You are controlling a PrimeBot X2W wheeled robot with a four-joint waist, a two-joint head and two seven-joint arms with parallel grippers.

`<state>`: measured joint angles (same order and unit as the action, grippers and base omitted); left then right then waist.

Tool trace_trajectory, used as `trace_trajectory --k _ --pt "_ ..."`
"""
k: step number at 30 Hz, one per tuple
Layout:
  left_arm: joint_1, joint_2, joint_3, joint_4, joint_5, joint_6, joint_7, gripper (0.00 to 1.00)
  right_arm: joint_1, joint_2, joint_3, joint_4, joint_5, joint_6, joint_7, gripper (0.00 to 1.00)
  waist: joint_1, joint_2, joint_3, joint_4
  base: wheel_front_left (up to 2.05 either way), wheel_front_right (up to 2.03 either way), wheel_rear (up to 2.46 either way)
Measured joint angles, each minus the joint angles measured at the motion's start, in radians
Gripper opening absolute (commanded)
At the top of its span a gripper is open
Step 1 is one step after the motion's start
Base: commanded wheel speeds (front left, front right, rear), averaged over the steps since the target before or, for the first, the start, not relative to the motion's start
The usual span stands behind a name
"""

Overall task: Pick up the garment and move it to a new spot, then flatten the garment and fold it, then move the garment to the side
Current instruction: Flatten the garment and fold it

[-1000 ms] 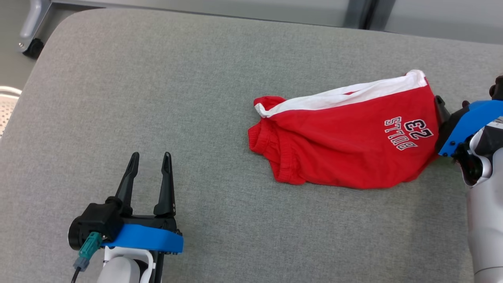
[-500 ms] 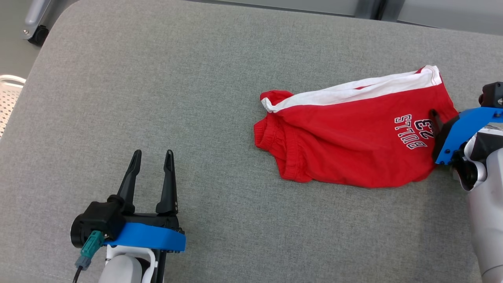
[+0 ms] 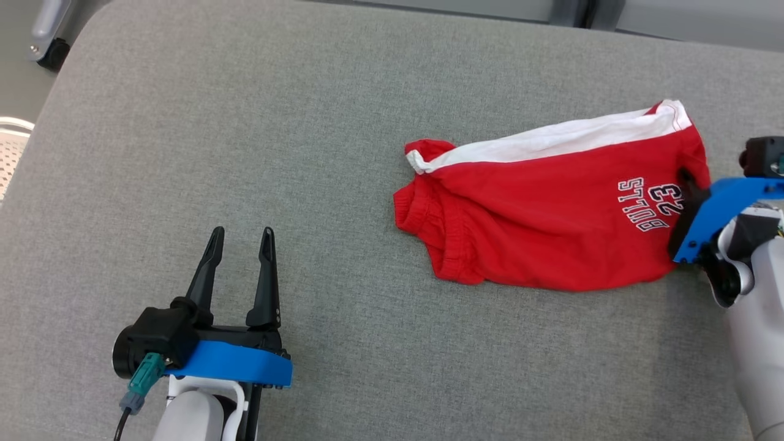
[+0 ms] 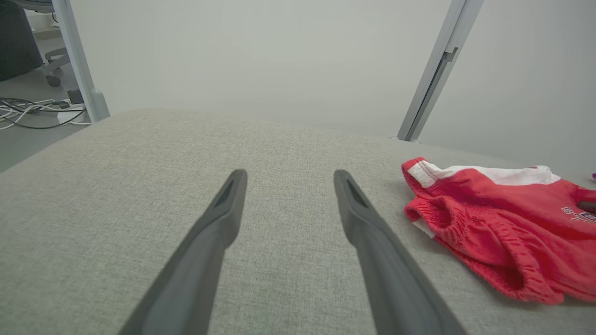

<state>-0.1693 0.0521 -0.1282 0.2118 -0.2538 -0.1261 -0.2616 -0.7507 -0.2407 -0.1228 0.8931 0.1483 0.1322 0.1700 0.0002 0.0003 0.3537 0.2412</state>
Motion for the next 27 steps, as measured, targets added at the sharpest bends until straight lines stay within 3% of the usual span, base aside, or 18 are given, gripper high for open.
trace_trajectory --k 8,16,21,27 --pt "0.021 0.0 0.007 0.009 0.002 -0.003 0.0 1.0 0.104 0.012 -0.128 -0.091 -0.015 -0.001 -0.091 0.0 -0.0001 0.0 -0.067 -0.03 0.0 0.0 0.0" --pt "0.047 0.002 0.002 0.019 0.002 -0.003 0.0 1.0 0.225 0.067 -0.258 -0.326 -0.163 -0.002 -0.029 0.0 -0.0002 -0.0001 -0.146 -0.079 0.0 0.0 0.0" --pt "0.06 0.002 -0.014 0.033 -0.006 -0.003 0.0 1.0 0.265 0.112 -0.231 -0.459 -0.238 -0.002 0.034 0.0 -0.0004 -0.0002 -0.187 -0.08 0.0 0.0 0.0" --pt "0.067 0.001 -0.022 0.041 -0.017 -0.003 0.0 1.0 0.28 0.164 -0.074 -0.512 -0.224 -0.002 0.087 0.0 -0.0004 -0.0002 -0.223 -0.066 0.0 0.0 0.0"
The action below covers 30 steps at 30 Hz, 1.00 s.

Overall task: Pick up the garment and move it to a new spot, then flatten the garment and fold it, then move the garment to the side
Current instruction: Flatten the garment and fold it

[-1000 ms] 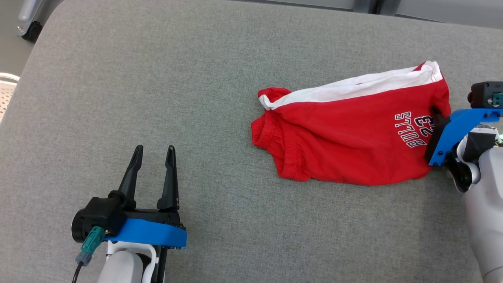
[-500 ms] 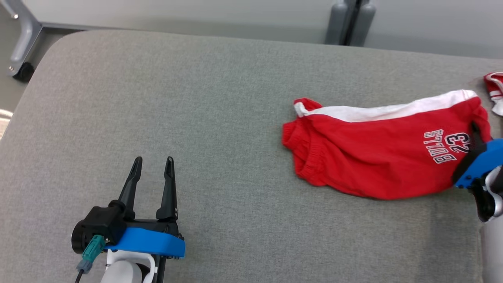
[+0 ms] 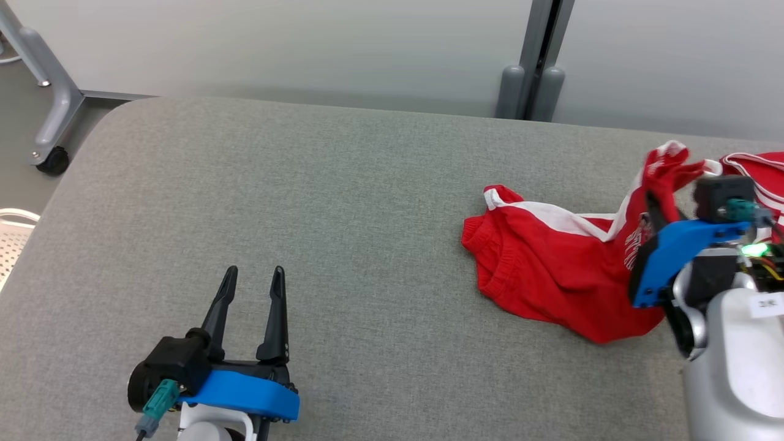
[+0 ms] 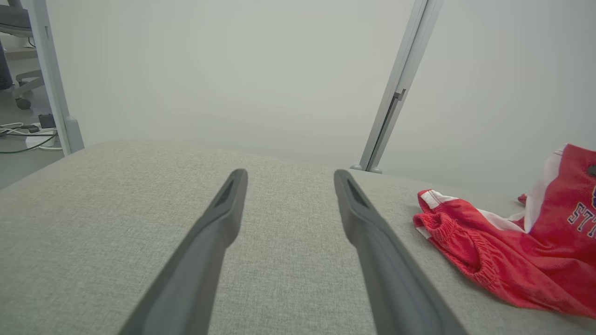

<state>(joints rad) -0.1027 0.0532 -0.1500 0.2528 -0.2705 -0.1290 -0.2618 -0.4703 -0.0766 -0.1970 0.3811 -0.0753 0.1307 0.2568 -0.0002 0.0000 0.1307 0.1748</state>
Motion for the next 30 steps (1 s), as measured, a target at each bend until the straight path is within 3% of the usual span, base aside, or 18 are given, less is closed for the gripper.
trace_trajectory --k 8,15,23,24,25,28,30 --pt "0.0 -0.001 -0.025 0.001 -0.019 0.0 0.0 1.0 -0.055 0.021 0.165 0.122 0.027 0.0 0.033 0.0 0.0001 -0.0001 0.001 0.044 0.0 0.0 0.0" --pt "-0.002 -0.002 -0.053 0.003 -0.037 0.0 0.0 1.0 -0.112 0.026 0.187 0.302 0.036 0.0 -0.007 0.0 0.0002 -0.0001 0.006 0.102 0.0 0.0 0.0" --pt "-0.002 -0.002 -0.05 0.003 -0.045 0.0 0.0 1.0 -0.156 0.027 0.29 0.444 0.101 0.0 -0.047 0.0 0.0002 -0.0001 0.016 0.118 0.0 0.0 0.0" --pt "-0.002 -0.002 -0.049 0.003 -0.045 0.0 0.0 1.0 -0.157 0.027 0.306 0.455 0.114 0.0 -0.046 0.44 0.0002 -0.0001 0.016 0.116 0.0 0.0 0.0" --pt "-0.002 -0.002 -0.047 0.003 -0.045 0.0 0.0 1.0 -0.157 0.027 0.321 0.463 0.13 0.0 -0.047 1.0 0.0002 -0.0001 0.015 0.114 0.0 0.0 0.0" --pt "-0.002 -0.002 -0.042 0.004 -0.045 0.0 0.0 1.0 -0.156 0.027 0.401 0.458 0.215 0.0 -0.064 1.0 0.0002 -0.0001 0.008 0.104 0.0 0.0 0.0" --pt "-0.001 -0.002 -0.042 0.007 -0.044 0.0 0.0 1.0 -0.149 0.026 0.474 0.408 0.391 0.0 -0.073 1.0 0.0002 -0.0001 0.0 0.096 0.0 0.0 0.0"
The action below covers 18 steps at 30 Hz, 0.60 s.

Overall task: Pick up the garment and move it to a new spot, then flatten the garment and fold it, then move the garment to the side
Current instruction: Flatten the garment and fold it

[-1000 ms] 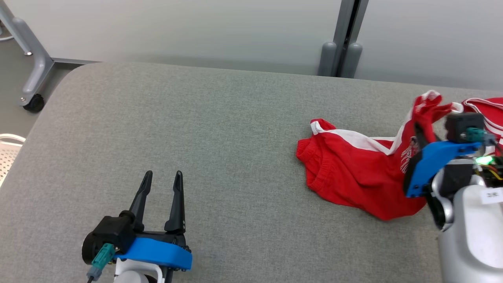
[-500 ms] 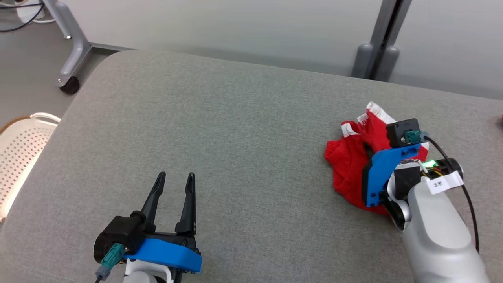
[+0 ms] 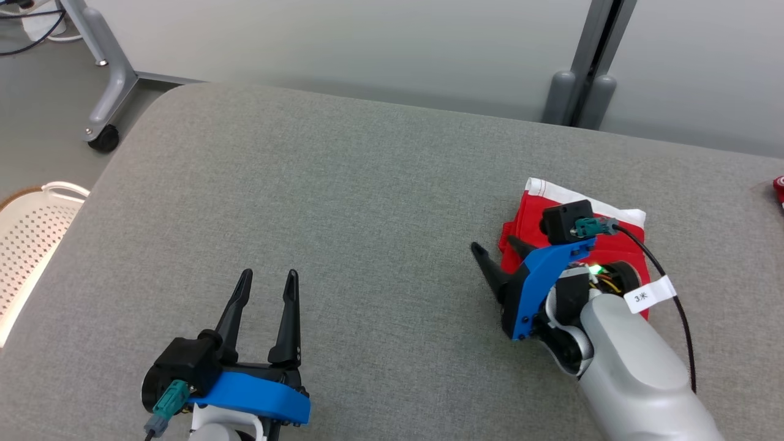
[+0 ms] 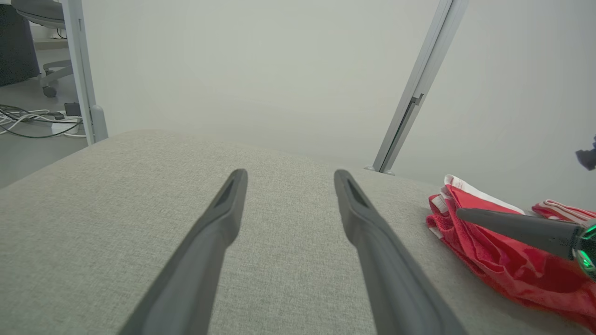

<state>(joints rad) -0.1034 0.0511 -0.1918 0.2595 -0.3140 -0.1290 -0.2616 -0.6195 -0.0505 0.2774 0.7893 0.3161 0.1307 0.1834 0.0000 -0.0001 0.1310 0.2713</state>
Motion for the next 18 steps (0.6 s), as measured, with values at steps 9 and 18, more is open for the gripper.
trace_trajectory --k 9,18 --pt "0.027 0.0 0.027 0.0 0.019 0.0 0.0 1.0 0.071 -0.016 0.06 -0.246 0.21 0.0 -0.053 1.0 -0.0001 0.0 -0.04 -0.057 0.0 0.0 0.0" --pt "0.056 -0.001 0.034 -0.004 0.027 0.0 0.0 1.0 0.267 -0.14 -0.281 -0.341 -0.02 0.0 -0.077 1.0 -0.0001 0.0 -0.08 -0.088 0.0 0.0 0.0"
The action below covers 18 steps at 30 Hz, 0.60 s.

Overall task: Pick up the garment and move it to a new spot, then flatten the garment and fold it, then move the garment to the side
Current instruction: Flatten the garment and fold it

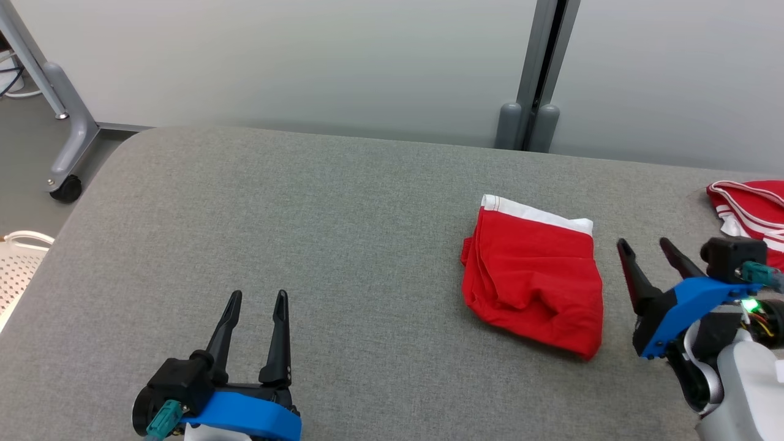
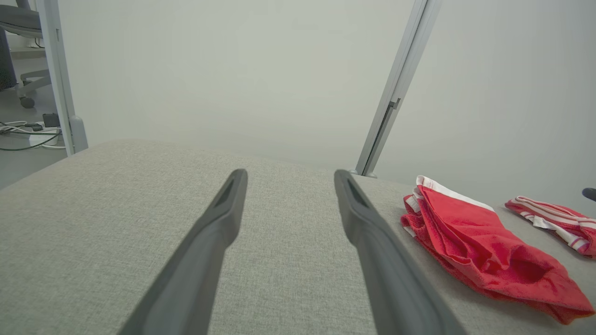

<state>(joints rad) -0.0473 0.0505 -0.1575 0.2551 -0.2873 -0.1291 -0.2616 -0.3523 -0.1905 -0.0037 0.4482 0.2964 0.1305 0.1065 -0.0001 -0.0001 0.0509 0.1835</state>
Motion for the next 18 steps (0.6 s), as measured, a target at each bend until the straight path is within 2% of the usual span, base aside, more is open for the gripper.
trace_trajectory --k 1,3,4,7,11,18 --pt "0.0 0.0 -0.002 -0.002 0.0 0.0 0.0 1.0 0.012 -0.001 -0.027 -0.002 -0.043 0.0 0.0 0.89 0.0 0.0 0.0 0.001 0.0 0.0 0.0" --pt "0.0 0.0 -0.004 -0.004 0.0 0.0 0.0 1.0 0.029 0.007 -0.065 -0.008 -0.114 0.0 -0.002 0.19 0.0 0.0 0.004 0.004 0.0 0.0 0.0" --pt "0.001 0.001 -0.006 -0.005 -0.001 0.0 0.0 1.0 0.034 0.012 -0.069 -0.012 -0.153 0.0 -0.003 0.0 0.0 0.0 0.007 0.006 0.0 0.0 0.0" --pt "0.0 0.0 -0.012 -0.008 -0.003 0.0 0.0 1.0 0.037 0.038 -0.067 -0.015 -0.244 0.0 0.002 0.0 0.0 0.0002 0.019 0.013 0.0 0.0 0.0" --pt "-0.007 0.0 -0.013 -0.007 -0.003 0.0 0.0 1.0 0.027 0.087 -0.015 0.007 -0.287 0.0 0.002 0.0 0.0001 0.0002 0.036 0.027 0.0 0.0 0.0" --pt "-0.022 0.001 -0.013 -0.007 -0.003 0.0 0.0 1.0 -0.041 0.114 0.128 0.149 -0.411 0.0 0.03 0.0 0.0001 0.0002 0.057 0.05 0.0 0.0 0.0"
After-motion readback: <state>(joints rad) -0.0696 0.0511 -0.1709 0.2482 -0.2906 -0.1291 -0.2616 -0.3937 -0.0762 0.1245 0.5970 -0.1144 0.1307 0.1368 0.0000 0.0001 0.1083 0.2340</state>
